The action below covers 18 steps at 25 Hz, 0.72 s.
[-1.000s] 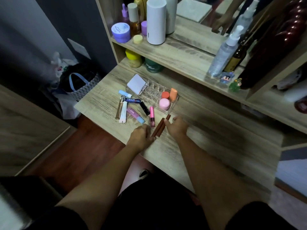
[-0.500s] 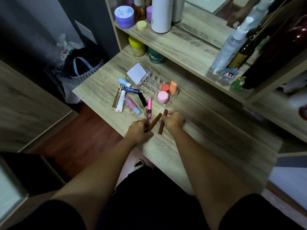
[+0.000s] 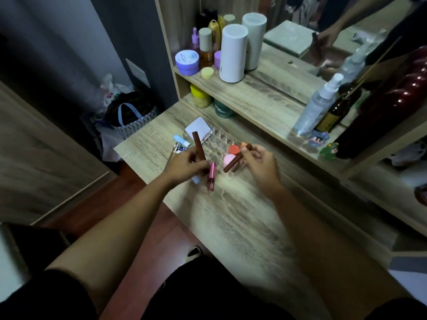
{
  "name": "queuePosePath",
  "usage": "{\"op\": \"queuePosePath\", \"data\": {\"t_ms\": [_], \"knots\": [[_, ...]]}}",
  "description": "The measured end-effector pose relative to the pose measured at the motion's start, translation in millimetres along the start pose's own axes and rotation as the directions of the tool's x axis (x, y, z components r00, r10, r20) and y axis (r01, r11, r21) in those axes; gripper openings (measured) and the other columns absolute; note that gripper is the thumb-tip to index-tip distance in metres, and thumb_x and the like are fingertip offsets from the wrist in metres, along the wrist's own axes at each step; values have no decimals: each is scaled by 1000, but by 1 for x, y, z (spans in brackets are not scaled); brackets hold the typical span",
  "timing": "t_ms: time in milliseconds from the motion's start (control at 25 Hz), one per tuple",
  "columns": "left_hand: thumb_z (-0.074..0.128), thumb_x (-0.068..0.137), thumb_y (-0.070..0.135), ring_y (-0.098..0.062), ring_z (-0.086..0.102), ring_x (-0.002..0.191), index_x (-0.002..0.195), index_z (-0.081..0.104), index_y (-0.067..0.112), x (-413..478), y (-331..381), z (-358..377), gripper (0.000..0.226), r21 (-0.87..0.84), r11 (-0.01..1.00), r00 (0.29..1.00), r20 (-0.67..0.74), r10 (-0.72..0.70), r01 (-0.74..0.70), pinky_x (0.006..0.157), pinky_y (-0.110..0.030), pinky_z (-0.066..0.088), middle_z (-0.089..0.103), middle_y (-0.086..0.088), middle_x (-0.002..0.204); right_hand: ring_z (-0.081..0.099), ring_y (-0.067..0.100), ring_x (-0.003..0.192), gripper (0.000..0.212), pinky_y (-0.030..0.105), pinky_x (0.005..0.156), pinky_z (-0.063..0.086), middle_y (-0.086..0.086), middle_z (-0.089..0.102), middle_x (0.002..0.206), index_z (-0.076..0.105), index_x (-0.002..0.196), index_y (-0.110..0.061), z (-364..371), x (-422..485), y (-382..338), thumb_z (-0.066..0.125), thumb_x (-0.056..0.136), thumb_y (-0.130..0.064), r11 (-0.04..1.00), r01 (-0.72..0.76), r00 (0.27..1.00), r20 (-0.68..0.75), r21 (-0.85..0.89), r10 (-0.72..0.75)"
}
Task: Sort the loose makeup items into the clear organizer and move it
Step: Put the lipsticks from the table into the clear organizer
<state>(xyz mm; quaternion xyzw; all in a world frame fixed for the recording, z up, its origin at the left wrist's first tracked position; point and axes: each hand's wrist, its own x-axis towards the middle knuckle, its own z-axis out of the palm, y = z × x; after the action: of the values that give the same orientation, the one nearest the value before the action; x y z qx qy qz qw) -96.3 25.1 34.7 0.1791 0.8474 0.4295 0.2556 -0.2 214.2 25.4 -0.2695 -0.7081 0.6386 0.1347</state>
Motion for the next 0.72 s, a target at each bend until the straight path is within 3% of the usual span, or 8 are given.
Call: {"op": "queuePosePath", "data": {"t_ms": [160, 320, 440, 560, 640, 720], "knots": [[68, 74, 12, -24, 67, 76, 70, 61, 24, 46, 25, -27, 14, -158, 987, 998, -53, -19, 10, 74, -37, 54, 68, -5, 74, 66, 8, 77, 21, 16, 66, 56, 10, 71, 100, 64, 111, -7, 12, 36, -29, 60, 91, -15, 995, 58, 997, -51, -81, -63], [66, 70, 5, -22, 63, 74, 78, 57, 28, 87, 25, -41, 26, -232, 973, 998, -67, -20, 4, 70, -34, 52, 66, -11, 83, 63, 10, 86, 25, 38, 85, 58, 0, 65, 98, 62, 113, -12, 34, 68, -35, 61, 89, -8, 990, 99, 993, -46, -104, -104], [55, 83, 10, -21, 63, 70, 71, 62, 18, 118, 21, -36, 15, -366, 926, 993, -25, -112, 96, 75, -32, 53, 67, -11, 78, 65, 3, 80, 24, 31, 82, 58, -3, 66, 92, 64, 109, -15, 46, 84, -28, 63, 87, -5, 974, 144, 986, -60, -175, -157], [49, 85, 18, -22, 64, 69, 71, 64, 13, 142, 18, -32, 21, -385, 907, 981, -18, -192, 171, 85, -39, 54, 68, -15, 81, 59, -15, 71, 24, 10, 71, 53, -6, 67, 88, 66, 107, -14, 54, 93, -18, 66, 85, -4, 960, 143, 984, -71, -243, -164], [52, 85, 22, -26, 68, 75, 79, 66, 10, 152, 16, -30, 20, -264, 954, 989, -7, -147, 140, 89, -43, 55, 71, -17, 88, 57, -19, 69, 26, -2, 65, 48, -7, 66, 86, 67, 108, -13, 57, 98, -11, 66, 84, -3, 952, 138, 984, -72, -274, -164], [55, 84, 23, -31, 68, 89, 93, 64, 5, 157, 15, -27, 22, -19, 998, 998, 22, -60, 60, 89, -41, 55, 71, -19, 98, 56, -22, 67, 25, -6, 61, 44, -8, 64, 83, 67, 107, -12, 58, 101, -4, 67, 83, -2, 940, 147, 983, -58, -309, -173]]}}
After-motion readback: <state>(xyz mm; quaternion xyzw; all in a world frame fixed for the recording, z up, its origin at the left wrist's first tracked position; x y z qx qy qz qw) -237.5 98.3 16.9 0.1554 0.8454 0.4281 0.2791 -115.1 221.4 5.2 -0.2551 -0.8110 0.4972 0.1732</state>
